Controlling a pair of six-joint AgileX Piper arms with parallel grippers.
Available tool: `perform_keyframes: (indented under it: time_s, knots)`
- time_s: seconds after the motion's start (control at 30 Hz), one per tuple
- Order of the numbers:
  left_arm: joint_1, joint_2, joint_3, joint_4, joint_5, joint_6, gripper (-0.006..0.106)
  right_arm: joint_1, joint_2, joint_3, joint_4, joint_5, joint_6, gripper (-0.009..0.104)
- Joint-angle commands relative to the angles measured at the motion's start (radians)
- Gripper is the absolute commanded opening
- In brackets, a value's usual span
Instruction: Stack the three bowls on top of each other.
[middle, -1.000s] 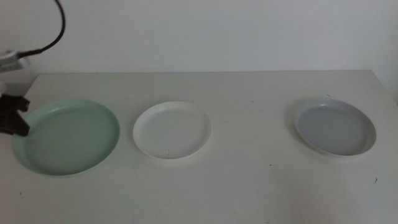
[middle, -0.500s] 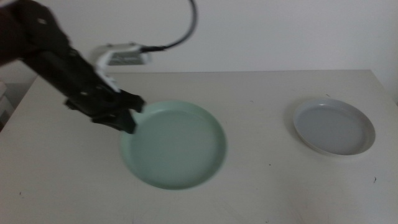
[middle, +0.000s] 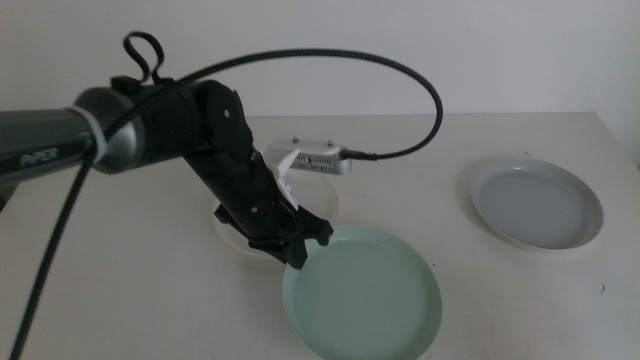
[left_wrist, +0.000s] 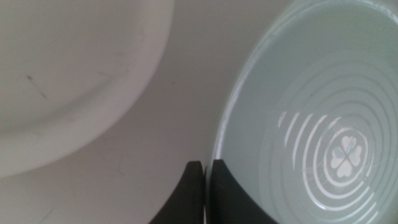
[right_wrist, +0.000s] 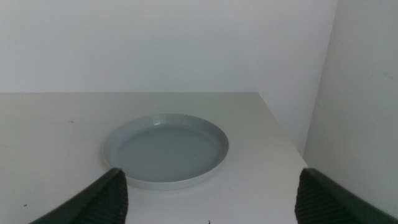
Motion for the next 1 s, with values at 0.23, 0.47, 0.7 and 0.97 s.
perform_keyframes:
  time_s: [0.23,0.47,0.7,0.97]
  knots:
    - [-0.004,0.036,-0.021,-0.063,-0.011,0.014,0.0,0.0,-0.027,-0.006,-0.015,-0.077,-0.006,0.094]
    - [-0.001,0.063,-0.021,-0.059,0.012,0.028,0.0,0.0,-0.027,-0.006,-0.015,-0.077,-0.006,0.094]
    - [-0.001,0.071,-0.022,-0.03,0.012,0.029,0.018,0.0,-0.027,-0.006,-0.015,-0.077,-0.006,0.094]
    - [0.008,0.055,-0.025,-0.027,0.05,0.059,0.084,0.0,-0.027,-0.006,-0.015,-0.077,-0.006,0.094]
